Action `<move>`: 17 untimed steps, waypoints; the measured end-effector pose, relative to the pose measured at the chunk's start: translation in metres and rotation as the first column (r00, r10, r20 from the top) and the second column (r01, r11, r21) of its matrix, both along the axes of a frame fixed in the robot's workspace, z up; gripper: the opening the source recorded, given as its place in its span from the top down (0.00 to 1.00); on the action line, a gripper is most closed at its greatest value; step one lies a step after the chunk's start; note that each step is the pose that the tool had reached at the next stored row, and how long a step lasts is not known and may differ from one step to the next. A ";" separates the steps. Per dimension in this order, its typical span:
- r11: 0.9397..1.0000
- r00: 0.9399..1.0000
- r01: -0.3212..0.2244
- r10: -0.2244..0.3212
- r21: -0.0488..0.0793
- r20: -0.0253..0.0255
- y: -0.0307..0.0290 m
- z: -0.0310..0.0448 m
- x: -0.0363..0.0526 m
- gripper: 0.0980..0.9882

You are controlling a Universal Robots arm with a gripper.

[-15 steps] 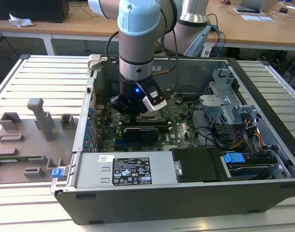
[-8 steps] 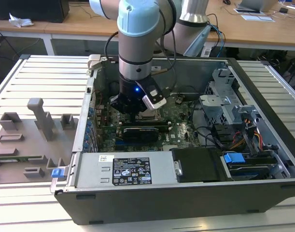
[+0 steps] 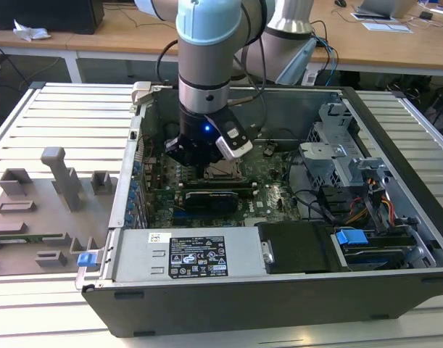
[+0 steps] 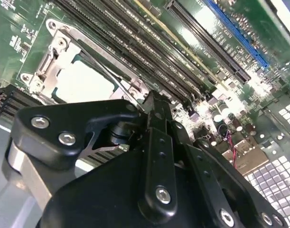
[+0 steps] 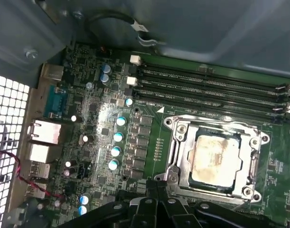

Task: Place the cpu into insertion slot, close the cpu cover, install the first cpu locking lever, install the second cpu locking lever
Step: 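Install the second cpu locking lever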

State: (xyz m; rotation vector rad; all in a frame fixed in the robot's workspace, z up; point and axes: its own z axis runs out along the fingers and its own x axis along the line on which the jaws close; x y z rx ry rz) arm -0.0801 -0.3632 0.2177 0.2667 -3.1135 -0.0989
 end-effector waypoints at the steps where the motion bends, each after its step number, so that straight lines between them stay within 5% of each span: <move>1: 1.000 1.000 -0.001 0.001 0.000 0.000 0.0000 0.0039 0.0000 0.99; 8: 1.000 1.000 -0.001 0.001 0.000 0.000 0.0000 0.0518 0.0004 0.99; 12: 1.000 1.000 -0.001 0.001 0.000 0.000 0.0000 0.0521 0.0019 0.99; 17: 1.000 1.000 -0.001 0.001 0.006 -0.008 -0.0004 0.0497 0.0260 0.99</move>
